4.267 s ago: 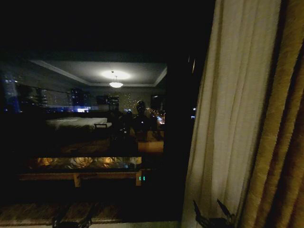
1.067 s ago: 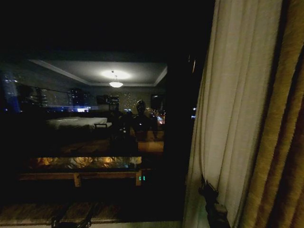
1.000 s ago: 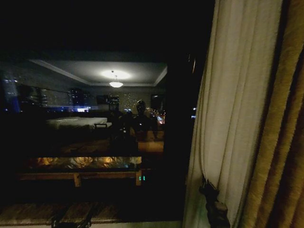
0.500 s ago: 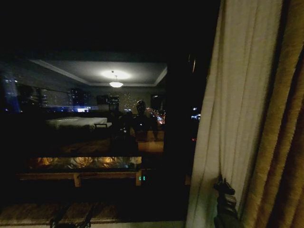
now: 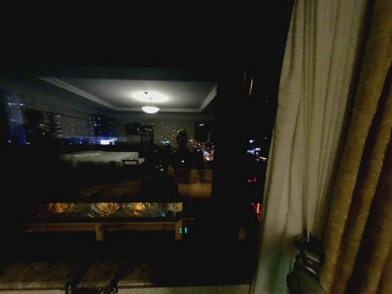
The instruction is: Open the curtains by pulling them apart, changing their state from closed to fully open.
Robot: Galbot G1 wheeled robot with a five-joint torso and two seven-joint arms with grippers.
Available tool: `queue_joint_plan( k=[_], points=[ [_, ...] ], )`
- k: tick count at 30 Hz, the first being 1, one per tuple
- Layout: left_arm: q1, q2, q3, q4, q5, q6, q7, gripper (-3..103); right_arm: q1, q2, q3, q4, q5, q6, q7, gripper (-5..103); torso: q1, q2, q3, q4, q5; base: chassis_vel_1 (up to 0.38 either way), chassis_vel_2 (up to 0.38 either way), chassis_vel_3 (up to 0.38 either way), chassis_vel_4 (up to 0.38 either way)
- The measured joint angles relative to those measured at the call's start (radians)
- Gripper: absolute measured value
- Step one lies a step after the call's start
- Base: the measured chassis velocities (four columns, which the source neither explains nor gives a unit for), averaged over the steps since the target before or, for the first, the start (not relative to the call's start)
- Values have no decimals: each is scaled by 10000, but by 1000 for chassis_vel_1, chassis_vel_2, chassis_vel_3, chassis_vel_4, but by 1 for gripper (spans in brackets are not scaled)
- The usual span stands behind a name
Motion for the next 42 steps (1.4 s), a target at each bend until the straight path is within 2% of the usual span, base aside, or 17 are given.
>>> queue_joint_plan(
  k=[8, 14, 16, 17, 18, 19, 22, 23, 25, 26, 27, 31, 35, 36, 39, 41, 42],
  points=[
    [-18, -44, 18, -11, 1, 8, 6, 100, 337, -3, 107, -611, 497, 128, -88, 0, 0, 0, 2, -1, 6, 0, 0, 0, 0],
    [-57, -63, 74, -21, 8, 29, 12, 100, -574, 10, 95, 998, 831, -699, -596, -2, 0, -7, 8, -10, 28, 0, 0, 0, 0],
    [-65, -65, 71, -23, 10, 30, 17, 100, -1296, 34, -57, 1939, 1001, -1046, -1122, 8, 3, -15, 17, -18, 68, 0, 0, 0, 0],
    [-66, -84, 71, -16, 8, 32, 37, 100, -1638, 20, -140, 2543, 1102, -1219, -1364, 13, 7, -14, 14, -8, 32, 0, 0, 0, 0],
    [-71, -101, 70, 5, 3, 32, 36, 100, -1975, 22, -233, 3029, 1188, -1371, -1563, 13, 6, -14, 12, -10, 20, 0, 0, 0, 0],
    [-71, -101, 70, 5, 3, 32, 36, 100, -1975, 22, -233, 3029, 1188, -1371, -1563, 13, 6, -14, 12, -10, 20, 0, 0, 0, 0],
    [-138, -126, 50, 85, -32, 18, 34, 100, -3473, 25, -605, 4928, 1473, -1881, -2150, 28, 5, -11, 9, -6, 22, 0, 0, 0, 0],
    [-151, -126, 47, 91, -48, 17, 33, 100, -3697, 25, -649, 5205, 1494, -1920, -2185, 34, 5, -10, 7, -5, 19, 0, 0, 0, 0],
    [-171, -127, 43, 95, -63, 17, 32, 100, -3956, 24, -692, 5564, 1511, -1975, -2212, 34, 3, -9, 6, -5, 11, 0, 0, 0, 0],
    [-217, -131, 36, 111, -106, 14, 34, 100, -4450, 23, -742, 6233, 1546, -2093, -2213, 45, 2, -6, 4, -4, 14, 0, 0, 0, 0],
    [-244, -138, 32, 126, -157, 14, 34, 100, -4779, 22, -755, 6737, 1580, -2194, -2203, 51, 2, -6, 4, -4, 14, 0, 0, 0, 0],
    [-294, -159, 33, 163, -242, 9, 42, 100, -5376, 20, -765, 7620, 1598, -2299, -2118, 56, 2, -7, 5, -4, 12, 0, 0, 0, 0],
    [-359, -128, -21, 206, -459, 5, 57, 100, -6494, 17, -704, 8905, 1647, -2381, -2061, 78, 2, -6, 4, -3, 12, 0, 0, 0, 0],
    [-359, -128, -21, 206, -459, 5, 57, 100, -6494, 17, -704, 8905, 1647, -2381, -2061, 78, 2, -6, 4, -3, 12, 0, 0, 0, 0],
    [-436, -62, -129, 212, -762, 4, 43, 100, -7405, 14, -986, 9602, 1663, -2381, -2148, 93, 1, -3, 4, -4, 11, 0, 0, 0, 0],
    [-458, -52, -144, 212, -826, 5, 37, 100, -7562, 14, -1097, 9708, 1663, -2372, -2160, 93, 1, -3, 4, -4, 10, 0, 0, 0, 0],
    [-488, -38, -145, 216, -921, 13, 32, 100, -7767, 13, -1254, 9833, 1661, -2340, -2171, 97, 2, -3, 4, -1, 13, 0, 0, 0, 0]
  ],
)
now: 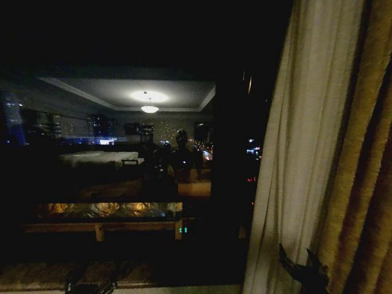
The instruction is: Open the curtains by pulling them apart, changing their state from closed to fully open.
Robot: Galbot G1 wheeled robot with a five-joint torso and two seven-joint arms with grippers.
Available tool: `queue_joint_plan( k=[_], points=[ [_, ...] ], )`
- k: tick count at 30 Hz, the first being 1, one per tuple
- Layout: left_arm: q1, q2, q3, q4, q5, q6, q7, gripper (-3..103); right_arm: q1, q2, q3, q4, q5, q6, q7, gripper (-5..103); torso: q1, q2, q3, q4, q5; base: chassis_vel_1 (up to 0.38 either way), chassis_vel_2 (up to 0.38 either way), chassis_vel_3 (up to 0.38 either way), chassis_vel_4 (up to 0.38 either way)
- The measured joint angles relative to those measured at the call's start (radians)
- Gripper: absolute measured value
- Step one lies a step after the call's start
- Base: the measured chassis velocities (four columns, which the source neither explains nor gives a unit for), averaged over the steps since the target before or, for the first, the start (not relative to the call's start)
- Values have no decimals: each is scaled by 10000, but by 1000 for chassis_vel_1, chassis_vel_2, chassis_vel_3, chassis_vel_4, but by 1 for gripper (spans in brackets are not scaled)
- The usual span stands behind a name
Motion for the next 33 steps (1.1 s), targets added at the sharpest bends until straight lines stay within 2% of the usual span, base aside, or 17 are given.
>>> queue_joint_plan(
  k=[6, 20, 27, 33],
  points=[
    [-106, -35, 139, 131, -80, 54, -18, 100, -568, -1, -302, 201, -246, 375, -78, 100, 0, 0, 0, -1, -1, 0, 0, 0, 0],
    [-511, -35, 208, 328, -128, 230, -71, 100, -1036, -1, -231, 463, -841, 864, -263, 100, 1, -3, 2, -2, 0, 0, 0, 0, 0],
    [-530, -89, 153, 206, -130, 441, -190, 100, -1256, -1, -973, 575, -908, 879, -524, 100, 3, -4, 3, -1, -1, 122, -22, -137, 23],
    [-155, 24, -19, 190, -541, 663, -349, 100, -1266, -1, -1739, 529, -1184, 872, -661, 100, -1, -2, -1, -2, -3, 259, -70, -261, 80]
  ],
)
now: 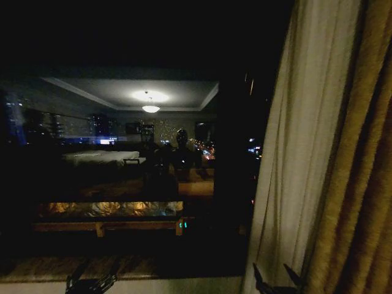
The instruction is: Open the curtains by pulling them apart, changing their state from closed to fully open.
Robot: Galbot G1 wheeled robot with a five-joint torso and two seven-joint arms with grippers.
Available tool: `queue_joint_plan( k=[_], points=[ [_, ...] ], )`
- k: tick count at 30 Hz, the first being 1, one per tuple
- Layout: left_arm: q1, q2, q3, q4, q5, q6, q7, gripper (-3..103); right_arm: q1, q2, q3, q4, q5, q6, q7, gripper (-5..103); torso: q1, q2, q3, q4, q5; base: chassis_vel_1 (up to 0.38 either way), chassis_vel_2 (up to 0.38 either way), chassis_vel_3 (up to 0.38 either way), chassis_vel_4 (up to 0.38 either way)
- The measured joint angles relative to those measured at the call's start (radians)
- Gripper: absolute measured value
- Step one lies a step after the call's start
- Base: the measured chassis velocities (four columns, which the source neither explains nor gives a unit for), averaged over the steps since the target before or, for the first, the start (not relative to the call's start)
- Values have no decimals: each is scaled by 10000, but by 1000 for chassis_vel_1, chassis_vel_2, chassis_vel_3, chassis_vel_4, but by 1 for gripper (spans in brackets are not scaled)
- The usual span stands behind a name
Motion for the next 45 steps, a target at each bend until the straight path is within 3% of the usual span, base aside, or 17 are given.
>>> queue_joint_plan(
  k=[8, 27, 45],
  points=[
    [251, 49, -98, 184, -130, -131, 103, 100, 346, 0, -385, -497, -1155, 104, -330, 100, -5, 5, -2, 0, 3, 196, -54, -202, 66],
    [366, 622, -575, 686, -571, -378, 310, 100, 216, 1, 264, -518, -874, 166, -159, 100, 1, -1, 1, 1, 1, 6, -1, 1, -2],
    [269, 566, -477, 718, -547, -411, 444, 100, -180, 0, -435, -260, -1849, 351, -363, 100, 1, -1, 2, 0, 4, 36, 33, -27, -40]
  ],
)
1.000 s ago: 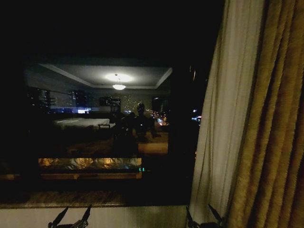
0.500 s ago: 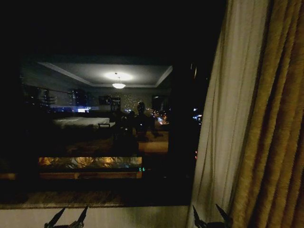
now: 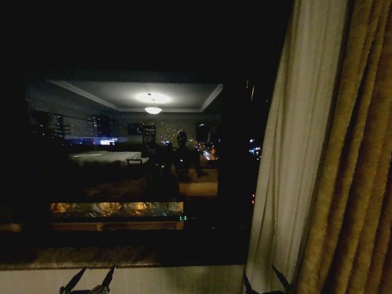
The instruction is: Open the curtains by pulling them apart, changing their state from closed to fully open.
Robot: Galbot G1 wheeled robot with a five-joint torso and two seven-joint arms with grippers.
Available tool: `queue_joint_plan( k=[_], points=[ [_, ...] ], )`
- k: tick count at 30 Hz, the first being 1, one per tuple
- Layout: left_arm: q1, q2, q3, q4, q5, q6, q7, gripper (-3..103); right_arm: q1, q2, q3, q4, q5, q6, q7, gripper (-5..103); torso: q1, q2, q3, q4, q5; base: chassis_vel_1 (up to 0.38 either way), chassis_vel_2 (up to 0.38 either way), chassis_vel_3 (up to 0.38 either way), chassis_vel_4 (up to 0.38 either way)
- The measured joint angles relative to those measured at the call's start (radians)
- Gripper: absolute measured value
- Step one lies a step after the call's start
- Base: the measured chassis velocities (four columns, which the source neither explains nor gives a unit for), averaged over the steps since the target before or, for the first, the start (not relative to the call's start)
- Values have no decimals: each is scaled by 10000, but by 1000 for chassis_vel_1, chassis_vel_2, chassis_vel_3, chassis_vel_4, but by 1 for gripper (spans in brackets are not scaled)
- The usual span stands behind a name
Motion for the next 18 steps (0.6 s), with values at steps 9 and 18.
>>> queue_joint_plan(
  k=[9, 18],
  points=[
    [-24, -44, 5, -81, 12, -14, 12, 100, -91, 1, -103, 77, -208, 165, 6, 100, 0, 1, 0, 0, -3, 211, 194, -198, -216],
    [45, -85, -19, -118, 20, -44, 18, 100, -225, 0, -265, 76, -389, 371, 11, 100, 0, 0, 0, -1, 2, 232, 232, -227, -224]
  ],
)
